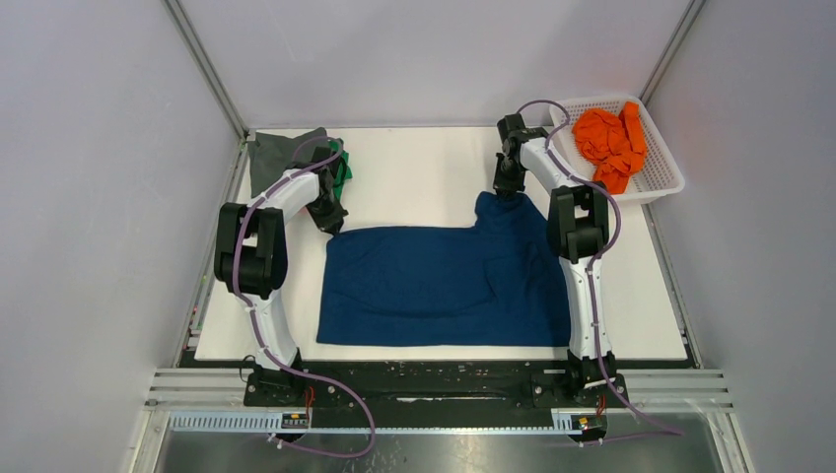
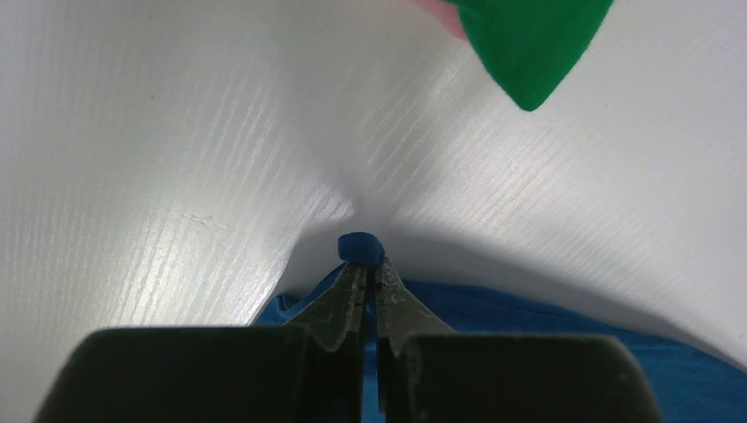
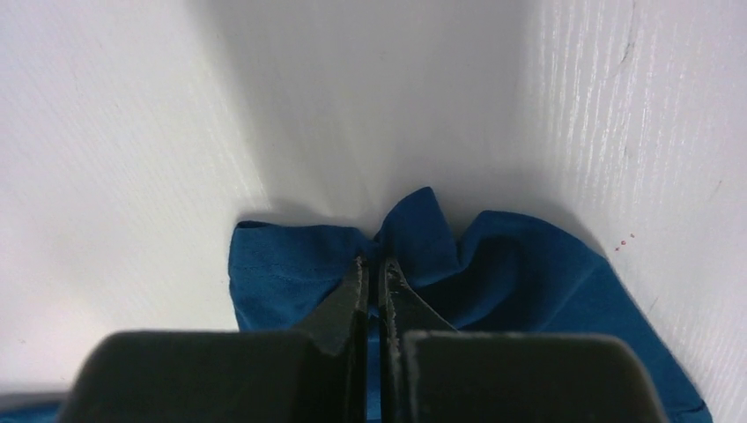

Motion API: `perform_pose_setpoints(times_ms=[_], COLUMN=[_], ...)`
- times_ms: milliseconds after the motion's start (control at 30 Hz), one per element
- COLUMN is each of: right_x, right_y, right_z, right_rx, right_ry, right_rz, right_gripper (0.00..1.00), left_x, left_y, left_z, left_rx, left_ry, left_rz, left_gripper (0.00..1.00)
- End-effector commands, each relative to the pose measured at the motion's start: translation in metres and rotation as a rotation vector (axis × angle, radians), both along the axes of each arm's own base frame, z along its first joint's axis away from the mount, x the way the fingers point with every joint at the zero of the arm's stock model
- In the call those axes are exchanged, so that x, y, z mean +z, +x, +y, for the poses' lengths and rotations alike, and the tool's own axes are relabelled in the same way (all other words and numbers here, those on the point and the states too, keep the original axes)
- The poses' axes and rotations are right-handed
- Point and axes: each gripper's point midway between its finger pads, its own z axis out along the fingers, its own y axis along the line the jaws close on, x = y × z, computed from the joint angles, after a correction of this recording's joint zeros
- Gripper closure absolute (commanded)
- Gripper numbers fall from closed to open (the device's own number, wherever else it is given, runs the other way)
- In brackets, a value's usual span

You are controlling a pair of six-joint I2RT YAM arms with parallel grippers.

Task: Fold and stack the t-shirts
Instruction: Grab the side of the flattened tshirt furthest away from the robot with both arms, then fold the other side of the tshirt into a rectangle

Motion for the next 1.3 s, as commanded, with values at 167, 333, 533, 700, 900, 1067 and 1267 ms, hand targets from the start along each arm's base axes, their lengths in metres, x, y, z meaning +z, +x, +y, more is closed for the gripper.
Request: perform_pose_setpoints(times_ms=[167, 333, 533, 700, 900, 1067, 1267], right_x=[0.065, 0.085, 0.081, 0.088, 0.101, 0.109, 0.101], right_y=[0.005, -0.034, -0.101, -0.149, -0.203, -0.25, -0.29], right_z=[0.013, 0.005, 0.002, -0.004, -0.013, -0.026, -0.04], right_rx=[0.146, 0.163, 0.179, 0.196, 0.242, 0.278, 0.287], right_ry=[0.023, 0.026, 0.015, -0.012, -0.083, -0.133, -0.159], right_rz=[-0.181, -0.221, -0.19, -0.186, -0.161, -0.123, -0.061], right_gripper=[1.0, 1.0, 1.0, 1.0, 1.0, 1.0, 1.0], left_x=[0.034, 0.04, 0.04, 0.039, 0.042, 0.044, 0.037], left_y=[0.006, -0.006, -0.029, -0.052, -0.081, -0.096, -0.108], left_z=[-0.004, -0.01, -0.013, -0.013, -0.01, 0.005, 0.014], left_rx=[-0.015, -0.027, -0.033, -0.042, -0.041, -0.011, 0.019], left_ry=[-0.022, -0.042, -0.044, -0.042, -0.02, 0.029, 0.064], left_rz=[-0.121, -0.154, -0.169, -0.175, -0.201, -0.224, -0.208], left_gripper=[1.0, 1.0, 1.0, 1.0, 1.0, 1.0, 1.0])
